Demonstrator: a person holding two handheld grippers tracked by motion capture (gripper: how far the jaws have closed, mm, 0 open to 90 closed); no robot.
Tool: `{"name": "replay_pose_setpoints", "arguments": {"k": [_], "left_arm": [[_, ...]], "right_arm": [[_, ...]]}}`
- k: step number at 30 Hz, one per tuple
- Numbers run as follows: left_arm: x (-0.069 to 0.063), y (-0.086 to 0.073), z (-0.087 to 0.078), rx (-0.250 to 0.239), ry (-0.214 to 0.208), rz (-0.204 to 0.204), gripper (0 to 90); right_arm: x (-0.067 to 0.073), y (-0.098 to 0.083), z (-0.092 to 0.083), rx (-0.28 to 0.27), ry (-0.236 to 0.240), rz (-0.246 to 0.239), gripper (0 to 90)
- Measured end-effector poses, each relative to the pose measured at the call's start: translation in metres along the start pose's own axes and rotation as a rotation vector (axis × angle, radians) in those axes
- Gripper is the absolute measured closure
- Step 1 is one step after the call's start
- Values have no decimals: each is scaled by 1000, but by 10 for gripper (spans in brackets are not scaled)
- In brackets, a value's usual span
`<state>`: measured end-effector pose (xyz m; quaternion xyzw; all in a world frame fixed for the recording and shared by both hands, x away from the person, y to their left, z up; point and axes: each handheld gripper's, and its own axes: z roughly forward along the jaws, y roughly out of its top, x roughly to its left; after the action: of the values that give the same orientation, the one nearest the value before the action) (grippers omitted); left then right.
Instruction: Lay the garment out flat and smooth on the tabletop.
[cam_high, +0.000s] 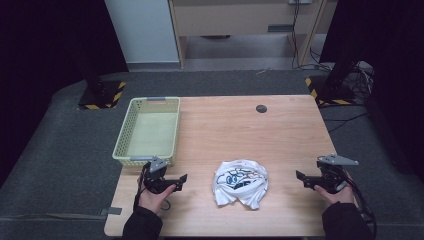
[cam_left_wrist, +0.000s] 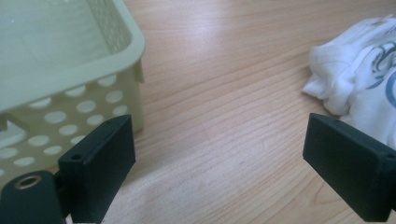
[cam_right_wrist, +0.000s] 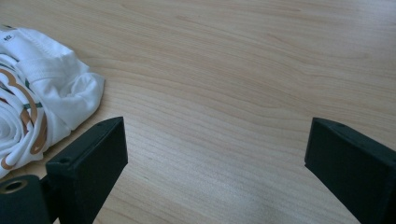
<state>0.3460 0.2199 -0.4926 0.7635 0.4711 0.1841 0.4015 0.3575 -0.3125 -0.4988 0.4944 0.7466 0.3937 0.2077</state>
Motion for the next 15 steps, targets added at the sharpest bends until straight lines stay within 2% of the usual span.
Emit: {"name": "replay_pose_setpoints", "arguments": {"k": [4,10,15], "left_arm": [[-3,4,1,-21,-15,6,88],[-9,12,0,-55,-24,38,87],[-14,14,2,-60,-42,45,87]], "right_arm": [[2,6,0,-7,11,-3,66],[10,16,2,-22,40,-6,69],[15,22,4,-35,59,-9,75]]}}
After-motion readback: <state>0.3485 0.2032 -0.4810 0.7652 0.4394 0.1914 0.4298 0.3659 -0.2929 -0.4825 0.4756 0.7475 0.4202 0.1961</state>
